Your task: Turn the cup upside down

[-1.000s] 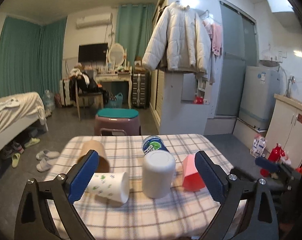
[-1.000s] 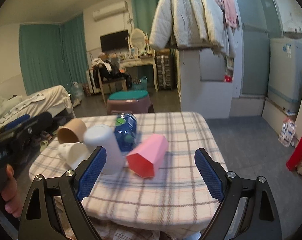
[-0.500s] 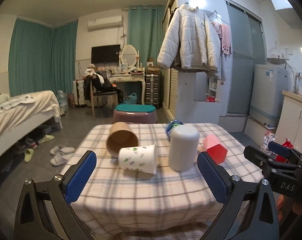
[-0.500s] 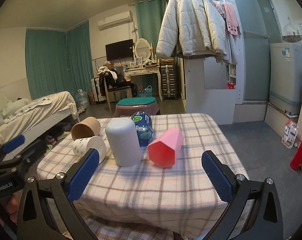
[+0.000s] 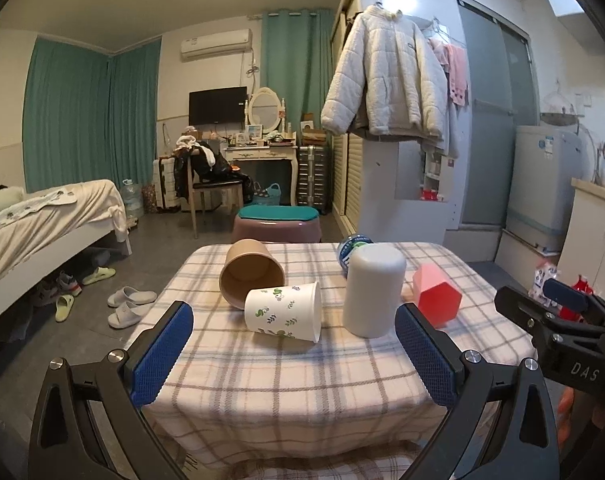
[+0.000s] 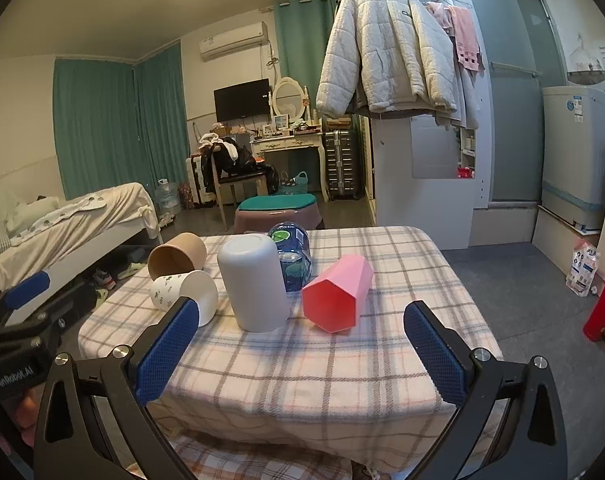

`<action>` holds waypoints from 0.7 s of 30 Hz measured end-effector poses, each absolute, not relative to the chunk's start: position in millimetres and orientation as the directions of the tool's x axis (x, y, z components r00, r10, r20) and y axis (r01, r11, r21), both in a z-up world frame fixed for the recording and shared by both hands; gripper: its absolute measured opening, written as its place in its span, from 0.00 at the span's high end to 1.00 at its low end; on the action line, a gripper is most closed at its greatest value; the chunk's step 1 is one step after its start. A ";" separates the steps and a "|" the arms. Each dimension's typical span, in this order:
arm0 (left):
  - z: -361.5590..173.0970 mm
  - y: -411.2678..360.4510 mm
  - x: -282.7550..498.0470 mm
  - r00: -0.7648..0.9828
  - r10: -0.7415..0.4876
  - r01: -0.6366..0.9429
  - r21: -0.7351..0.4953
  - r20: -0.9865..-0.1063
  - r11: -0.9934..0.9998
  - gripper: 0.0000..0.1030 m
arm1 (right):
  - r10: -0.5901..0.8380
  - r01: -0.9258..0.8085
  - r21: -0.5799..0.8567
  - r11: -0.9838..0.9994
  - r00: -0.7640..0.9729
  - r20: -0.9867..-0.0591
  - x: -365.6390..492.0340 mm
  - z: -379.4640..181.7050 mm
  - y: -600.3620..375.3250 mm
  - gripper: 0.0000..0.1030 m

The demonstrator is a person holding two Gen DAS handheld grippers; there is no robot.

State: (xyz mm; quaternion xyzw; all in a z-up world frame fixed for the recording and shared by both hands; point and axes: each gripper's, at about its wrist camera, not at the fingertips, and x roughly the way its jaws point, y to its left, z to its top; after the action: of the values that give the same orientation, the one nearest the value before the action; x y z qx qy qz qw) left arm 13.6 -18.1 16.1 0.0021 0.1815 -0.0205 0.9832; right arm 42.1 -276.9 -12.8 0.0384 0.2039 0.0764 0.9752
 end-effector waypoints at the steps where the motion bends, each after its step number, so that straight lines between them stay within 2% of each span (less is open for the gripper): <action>1: 16.2 -18.8 13.4 0.933 -0.042 0.044 -0.002 -0.357 0.999 0.00 | 0.166 -0.134 0.108 0.985 0.905 -0.393 42.0 -13.1 -277.3 0.00; 21: 16.4 -20.5 12.4 0.930 -0.041 0.049 0.011 -0.365 0.999 0.00 | 0.155 -0.122 0.109 0.987 0.910 -0.384 37.9 -10.8 -277.7 0.00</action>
State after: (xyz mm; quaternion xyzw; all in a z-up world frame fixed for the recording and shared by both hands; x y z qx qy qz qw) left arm 12.4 -20.5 16.4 0.0101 0.1854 -0.0228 0.9823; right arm 37.9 -277.7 -10.8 0.0411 0.1998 0.0707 0.9764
